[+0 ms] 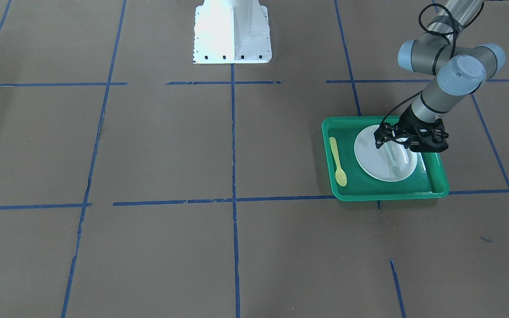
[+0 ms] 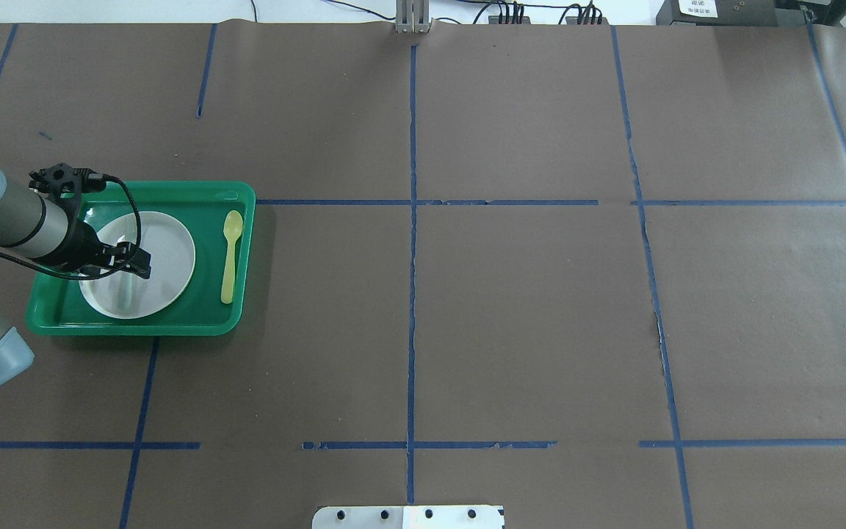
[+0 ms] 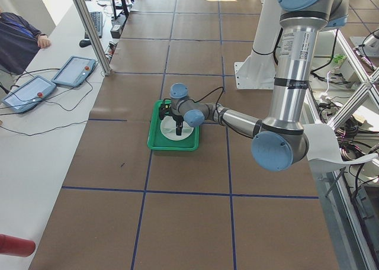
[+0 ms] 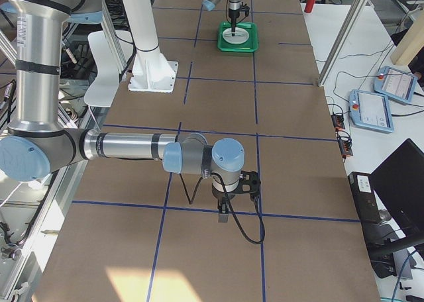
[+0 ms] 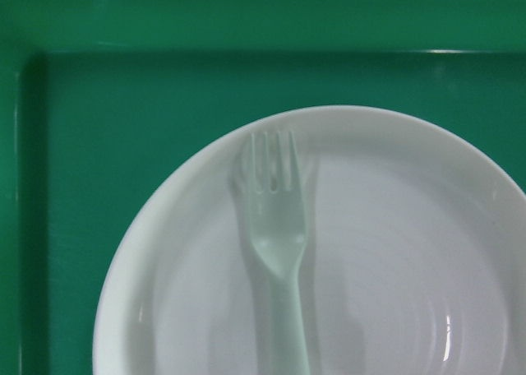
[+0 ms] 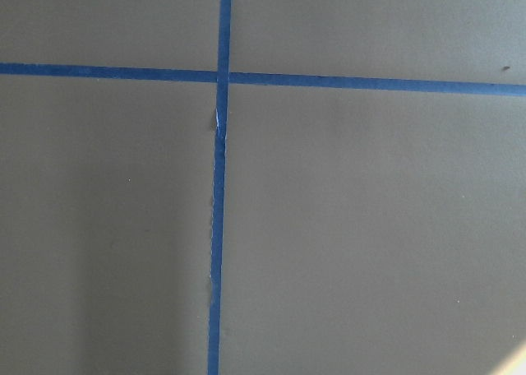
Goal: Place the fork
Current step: 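Lower the left gripper and close it on the white fork handle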
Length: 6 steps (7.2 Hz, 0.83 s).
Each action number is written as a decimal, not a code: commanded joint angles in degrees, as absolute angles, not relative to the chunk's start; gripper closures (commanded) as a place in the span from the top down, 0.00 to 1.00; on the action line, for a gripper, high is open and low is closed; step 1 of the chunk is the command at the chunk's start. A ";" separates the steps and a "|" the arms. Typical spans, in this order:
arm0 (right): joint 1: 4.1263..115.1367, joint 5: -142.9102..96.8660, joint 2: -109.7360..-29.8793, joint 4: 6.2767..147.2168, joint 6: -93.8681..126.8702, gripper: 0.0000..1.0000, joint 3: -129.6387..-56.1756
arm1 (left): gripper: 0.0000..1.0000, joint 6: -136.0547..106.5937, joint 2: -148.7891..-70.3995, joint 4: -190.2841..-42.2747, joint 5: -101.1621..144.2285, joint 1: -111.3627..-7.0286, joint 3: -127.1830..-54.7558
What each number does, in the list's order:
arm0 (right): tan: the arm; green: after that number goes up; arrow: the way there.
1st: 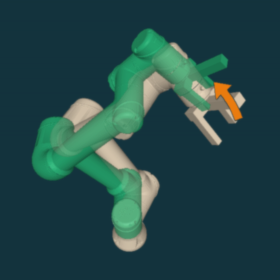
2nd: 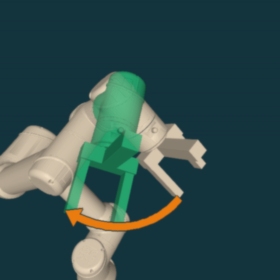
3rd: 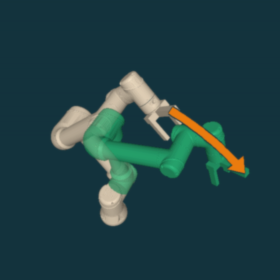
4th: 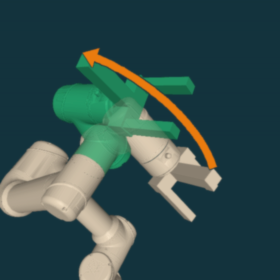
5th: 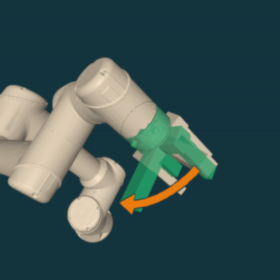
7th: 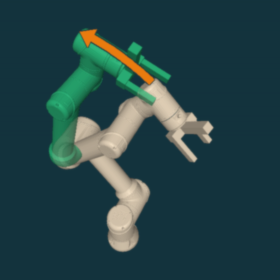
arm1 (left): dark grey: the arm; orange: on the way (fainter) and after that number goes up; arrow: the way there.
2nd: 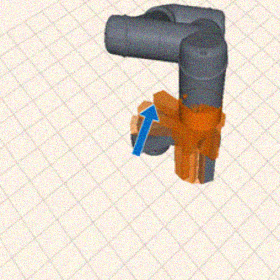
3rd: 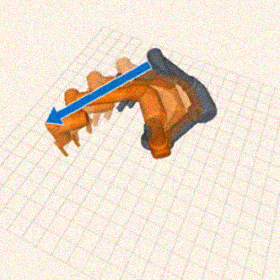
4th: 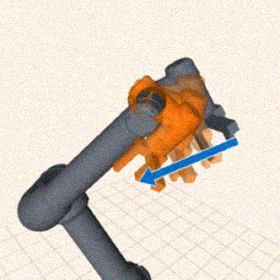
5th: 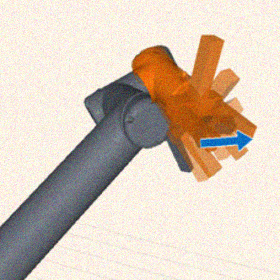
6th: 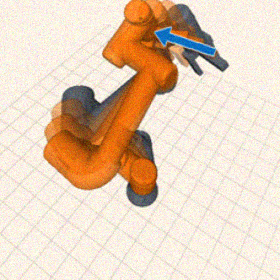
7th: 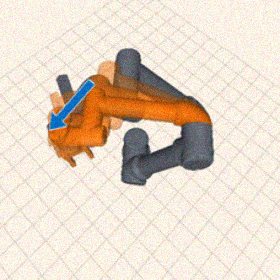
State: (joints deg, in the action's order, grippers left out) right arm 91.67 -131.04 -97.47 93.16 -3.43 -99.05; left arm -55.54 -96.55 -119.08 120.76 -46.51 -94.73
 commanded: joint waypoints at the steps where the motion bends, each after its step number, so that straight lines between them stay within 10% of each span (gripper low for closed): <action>1: 91.67 -131.04 -97.47 93.16 -3.43 1.00 -99.05 | 0.62 -56.95 -96.59 -119.00 120.76 -46.14 -94.66; 6: 91.67 -131.04 -97.47 93.16 -3.43 1.00 -99.05 | 0.62 -57.13 -96.59 -118.74 120.85 -46.06 -93.96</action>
